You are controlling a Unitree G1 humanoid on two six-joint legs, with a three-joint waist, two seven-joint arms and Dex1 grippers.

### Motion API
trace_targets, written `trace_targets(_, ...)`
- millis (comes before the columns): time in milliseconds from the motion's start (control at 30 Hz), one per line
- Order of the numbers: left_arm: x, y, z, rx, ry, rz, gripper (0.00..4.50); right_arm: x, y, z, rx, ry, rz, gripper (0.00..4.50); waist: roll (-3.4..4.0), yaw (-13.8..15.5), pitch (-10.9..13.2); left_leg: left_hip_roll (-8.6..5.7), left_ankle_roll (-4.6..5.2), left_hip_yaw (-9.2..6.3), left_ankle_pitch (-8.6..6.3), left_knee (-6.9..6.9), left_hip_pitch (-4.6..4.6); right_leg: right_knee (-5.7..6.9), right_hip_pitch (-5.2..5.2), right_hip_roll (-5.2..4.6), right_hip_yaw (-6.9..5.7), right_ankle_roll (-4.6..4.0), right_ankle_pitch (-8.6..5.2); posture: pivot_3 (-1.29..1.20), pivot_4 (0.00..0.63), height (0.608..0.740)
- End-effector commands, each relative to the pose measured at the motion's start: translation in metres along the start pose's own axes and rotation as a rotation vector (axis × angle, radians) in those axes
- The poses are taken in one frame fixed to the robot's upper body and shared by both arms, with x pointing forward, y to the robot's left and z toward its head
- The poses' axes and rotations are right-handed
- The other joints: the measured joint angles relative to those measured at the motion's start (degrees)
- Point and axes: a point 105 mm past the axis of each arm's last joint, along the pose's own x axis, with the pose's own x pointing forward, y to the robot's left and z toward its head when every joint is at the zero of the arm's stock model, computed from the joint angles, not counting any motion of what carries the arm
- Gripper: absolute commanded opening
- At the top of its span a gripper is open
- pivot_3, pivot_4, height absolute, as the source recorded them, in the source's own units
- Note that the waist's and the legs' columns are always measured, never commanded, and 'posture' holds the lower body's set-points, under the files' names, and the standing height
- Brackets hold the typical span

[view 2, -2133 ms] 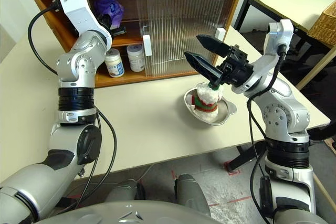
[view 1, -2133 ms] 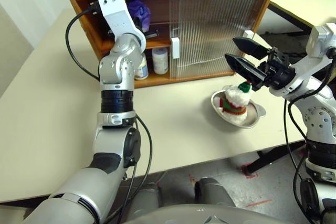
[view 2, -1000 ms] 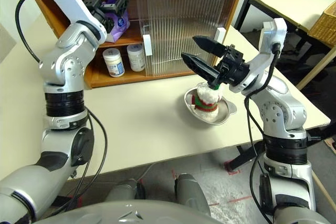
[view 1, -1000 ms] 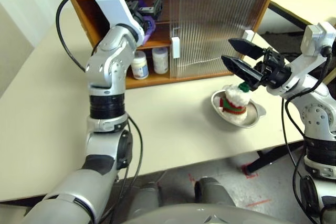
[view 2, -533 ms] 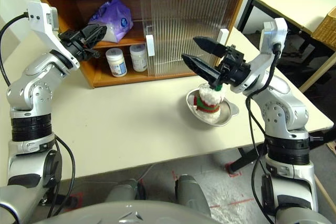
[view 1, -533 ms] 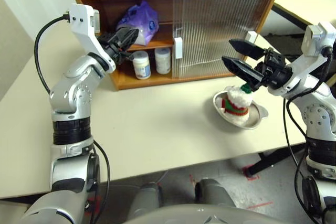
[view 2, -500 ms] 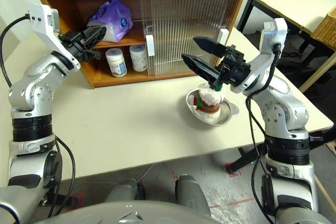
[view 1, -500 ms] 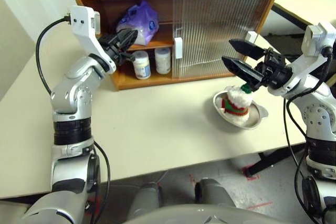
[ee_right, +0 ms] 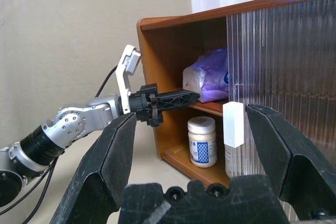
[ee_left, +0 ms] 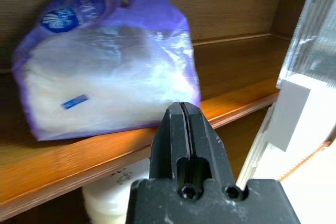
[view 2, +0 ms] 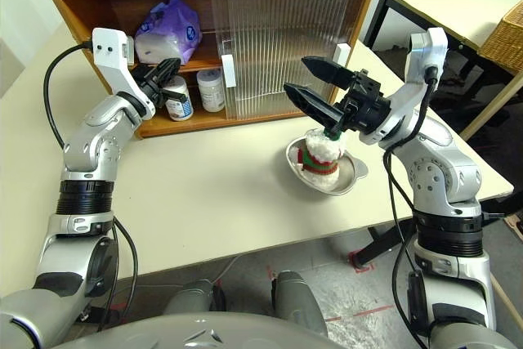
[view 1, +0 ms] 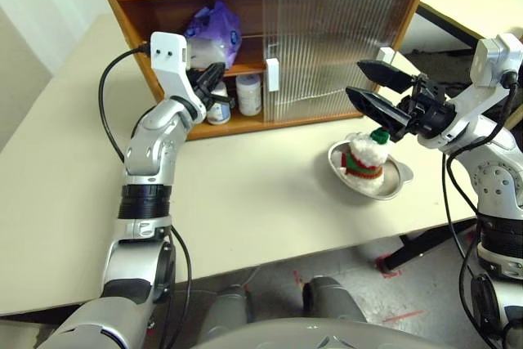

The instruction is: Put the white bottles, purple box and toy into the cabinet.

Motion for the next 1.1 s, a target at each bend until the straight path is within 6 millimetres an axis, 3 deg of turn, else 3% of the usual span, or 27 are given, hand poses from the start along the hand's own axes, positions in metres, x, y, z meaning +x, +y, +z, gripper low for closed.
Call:
trace_targets(33, 0.003, 0.007, -0.005, -0.010, 0.004, 0.057, 0.05, 0.001, 0.002, 0.002, -0.011, -0.002, 0.007, 4.50, 0.00, 0.07, 0.00, -0.01, 0.00, 0.00, 0.00, 0.00, 0.00, 0.00, 0.01, -0.01, 0.00, 0.02, 0.00, -0.08, 0.000, 0.740)
trace_targets(433, 0.029, -0.001, -0.009, -0.060, -0.035, 0.160, 0.05, 0.000, 0.002, 0.002, -0.008, -0.004, 0.005, 4.50, -0.01, 0.23, 0.00, -0.04, 0.00, 0.00, 0.00, 0.00, 0.00, -0.04, 0.03, -0.01, 0.00, 0.12, 0.06, -0.10, 0.000, 0.740)
trace_targets(667, 0.036, -0.008, -0.005, -0.063, -0.052, 0.130, 0.05, -0.002, 0.002, 0.001, -0.009, -0.005, -0.009, 4.50, -0.01, -0.02, 0.00, -0.03, 0.00, 0.01, 0.00, 0.00, 0.00, -0.04, 0.02, 0.02, 0.01, 0.13, 0.06, -0.11, 0.000, 0.740)
trace_targets(833, 0.024, -0.027, 0.011, -0.083, -0.096, -0.011, 0.05, -0.004, 0.002, 0.001, -0.009, -0.003, -0.016, 4.50, -0.01, -0.15, 0.00, -0.03, 0.00, 0.02, 0.00, 0.00, -0.01, -0.06, 0.02, 0.01, 0.01, 0.13, 0.06, -0.11, 0.000, 0.740)
trace_targets(1100, -0.019, -0.089, 0.027, -0.109, -0.090, -0.410, 0.05, -0.004, 0.000, 0.000, -0.005, 0.005, -0.014, 4.50, 0.00, -1.03, 0.00, 0.00, -0.01, 0.00, 0.00, -0.01, -0.04, -0.04, 0.00, 0.00, 0.02, 0.01, 0.05, -0.09, 0.000, 0.740)
